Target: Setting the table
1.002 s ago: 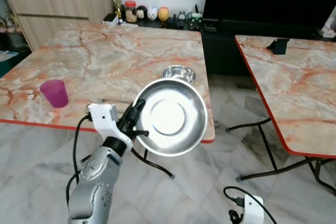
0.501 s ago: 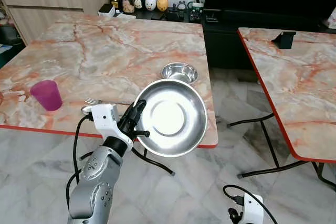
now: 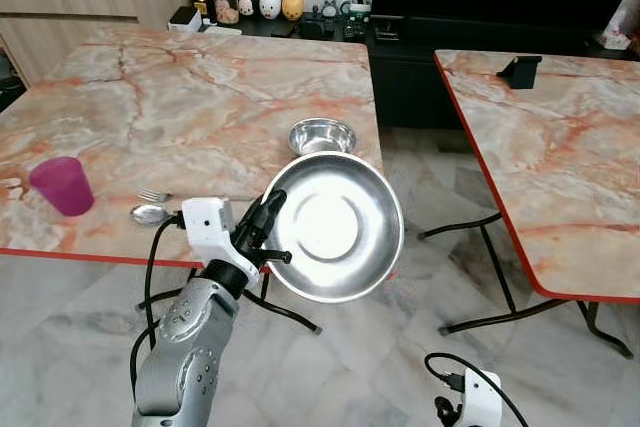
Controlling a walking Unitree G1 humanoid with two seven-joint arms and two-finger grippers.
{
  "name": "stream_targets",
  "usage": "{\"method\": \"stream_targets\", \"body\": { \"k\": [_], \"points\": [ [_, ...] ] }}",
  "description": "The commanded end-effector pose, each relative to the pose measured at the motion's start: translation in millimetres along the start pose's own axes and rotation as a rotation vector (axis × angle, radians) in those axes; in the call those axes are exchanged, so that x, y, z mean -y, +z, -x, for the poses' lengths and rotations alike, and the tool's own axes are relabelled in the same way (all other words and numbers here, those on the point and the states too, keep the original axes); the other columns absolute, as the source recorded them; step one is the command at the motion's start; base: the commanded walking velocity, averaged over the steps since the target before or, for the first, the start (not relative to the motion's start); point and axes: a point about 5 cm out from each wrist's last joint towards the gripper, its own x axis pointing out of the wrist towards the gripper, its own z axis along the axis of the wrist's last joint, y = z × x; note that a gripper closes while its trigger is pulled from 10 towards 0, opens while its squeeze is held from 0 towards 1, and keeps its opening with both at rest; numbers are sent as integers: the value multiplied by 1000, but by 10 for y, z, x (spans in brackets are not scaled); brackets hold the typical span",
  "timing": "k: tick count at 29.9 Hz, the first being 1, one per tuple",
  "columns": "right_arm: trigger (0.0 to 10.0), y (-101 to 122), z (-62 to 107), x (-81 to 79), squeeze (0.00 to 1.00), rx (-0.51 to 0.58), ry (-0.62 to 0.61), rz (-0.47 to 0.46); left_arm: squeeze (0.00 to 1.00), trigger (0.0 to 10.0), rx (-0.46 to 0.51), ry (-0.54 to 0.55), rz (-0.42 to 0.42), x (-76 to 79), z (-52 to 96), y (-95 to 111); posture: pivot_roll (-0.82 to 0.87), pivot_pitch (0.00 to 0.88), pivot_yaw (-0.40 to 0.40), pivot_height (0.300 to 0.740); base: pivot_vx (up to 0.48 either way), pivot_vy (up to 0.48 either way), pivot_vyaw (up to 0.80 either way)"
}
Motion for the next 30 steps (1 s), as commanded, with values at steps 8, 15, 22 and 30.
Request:
{"method": "stream_targets", "body": {
  "k": [8,15,22,30],
  "points": [
    [10000,-12,3,21,0,-6,-6,-5,0,10000,8,-32,-24,45,-40,4,78,0,-60,740,0,-321,0],
    [10000,-26,6,18,0,-8,-7,-8,0,10000,9,-37,-26,44,-42,4,77,0,-54,740,0,-331,0],
    [10000,-27,6,11,0,-7,-6,-11,0,10000,9,-41,-30,37,-44,8,77,0,-52,740,0,-332,0],
    [10000,-20,5,11,0,-4,-6,-13,0,10000,10,-44,-26,43,-59,5,74,0,-51,740,0,-332,0]
  ]
}}
